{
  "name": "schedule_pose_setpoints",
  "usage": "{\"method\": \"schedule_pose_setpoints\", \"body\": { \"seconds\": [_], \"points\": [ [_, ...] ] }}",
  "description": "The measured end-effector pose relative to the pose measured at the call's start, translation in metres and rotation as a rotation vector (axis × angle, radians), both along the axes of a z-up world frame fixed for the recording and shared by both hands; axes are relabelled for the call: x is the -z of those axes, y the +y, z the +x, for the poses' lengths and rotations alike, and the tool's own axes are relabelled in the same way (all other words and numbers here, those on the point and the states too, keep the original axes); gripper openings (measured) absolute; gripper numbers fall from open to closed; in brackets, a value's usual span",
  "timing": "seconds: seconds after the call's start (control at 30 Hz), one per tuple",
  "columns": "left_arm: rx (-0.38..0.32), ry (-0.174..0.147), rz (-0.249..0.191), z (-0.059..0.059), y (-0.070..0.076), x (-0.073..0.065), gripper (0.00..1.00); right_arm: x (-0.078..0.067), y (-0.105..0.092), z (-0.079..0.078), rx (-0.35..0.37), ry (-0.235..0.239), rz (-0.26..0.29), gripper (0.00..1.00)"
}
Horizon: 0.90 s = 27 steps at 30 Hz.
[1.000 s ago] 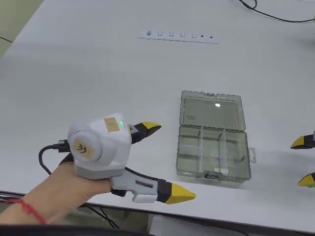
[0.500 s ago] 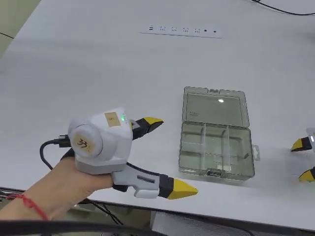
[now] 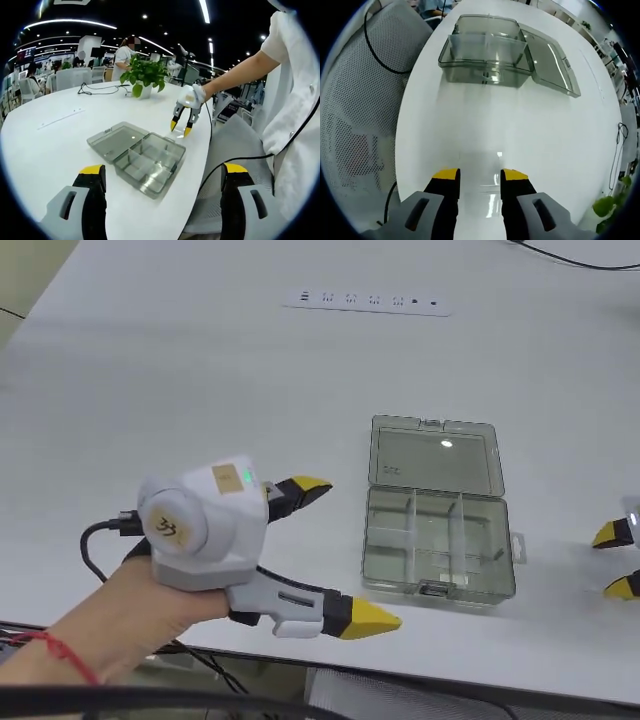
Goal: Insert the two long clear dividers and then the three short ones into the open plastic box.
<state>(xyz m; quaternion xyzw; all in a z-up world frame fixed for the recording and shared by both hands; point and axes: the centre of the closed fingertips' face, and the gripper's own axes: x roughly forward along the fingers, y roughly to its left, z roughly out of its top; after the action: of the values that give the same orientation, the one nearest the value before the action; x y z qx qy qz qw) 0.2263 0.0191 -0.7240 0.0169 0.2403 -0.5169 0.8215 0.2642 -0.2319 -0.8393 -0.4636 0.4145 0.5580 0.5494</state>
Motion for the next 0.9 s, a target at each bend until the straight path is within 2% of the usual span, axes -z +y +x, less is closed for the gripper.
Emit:
{"method": "schedule_pose_setpoints", "body": {
  "seconds": [0.13, 0.2, 0.23, 0.33, 0.4, 0.47, 0.53, 0.63, 0.73, 0.77, 0.83, 0.9],
  "points": [
    [-0.016, 0.003, -0.007, 0.003, 0.001, -0.002, 0.98, -0.015, 0.009, 0.003, 0.028, -0.038, 0.037, 0.32],
    [-0.022, 0.009, -0.016, 0.003, 0.000, -0.004, 0.97, -0.027, 0.020, 0.007, 0.071, -0.072, 0.089, 0.32],
    [-0.025, 0.014, -0.022, 0.004, 0.000, -0.006, 0.97, -0.029, 0.022, 0.007, 0.078, -0.076, 0.098, 0.32],
    [-0.034, 0.019, -0.037, 0.006, -0.002, -0.011, 0.96, -0.051, 0.038, 0.010, 0.100, -0.119, 0.152, 0.32],
    [-0.041, 0.033, -0.051, 0.007, -0.004, -0.014, 0.93, -0.064, 0.049, 0.009, 0.114, -0.133, 0.185, 0.32],
    [-0.056, 0.039, -0.078, 0.010, -0.006, -0.019, 0.90, -0.072, 0.054, 0.013, 0.117, -0.160, 0.213, 0.32],
    [-0.062, 0.046, -0.107, 0.012, -0.009, -0.025, 0.88, -0.081, 0.061, 0.012, 0.125, -0.167, 0.237, 0.32],
    [-0.091, 0.077, -0.149, 0.016, -0.014, -0.032, 0.84, -0.100, 0.080, 0.008, 0.132, -0.186, 0.277, 0.32],
    [-0.092, 0.095, -0.184, 0.016, -0.020, -0.039, 0.83, -0.105, 0.087, 0.006, 0.126, -0.192, 0.298, 0.32],
    [-0.095, 0.110, -0.194, 0.017, -0.023, -0.040, 0.82, -0.109, 0.094, 0.003, 0.123, -0.194, 0.306, 0.32],
    [-0.091, 0.115, -0.214, 0.017, -0.027, -0.044, 0.78, -0.113, 0.102, -0.001, 0.118, -0.193, 0.324, 0.32],
    [-0.094, 0.145, -0.246, 0.016, -0.031, -0.049, 0.72, -0.119, 0.112, -0.007, 0.114, -0.194, 0.336, 0.32]
  ]
}}
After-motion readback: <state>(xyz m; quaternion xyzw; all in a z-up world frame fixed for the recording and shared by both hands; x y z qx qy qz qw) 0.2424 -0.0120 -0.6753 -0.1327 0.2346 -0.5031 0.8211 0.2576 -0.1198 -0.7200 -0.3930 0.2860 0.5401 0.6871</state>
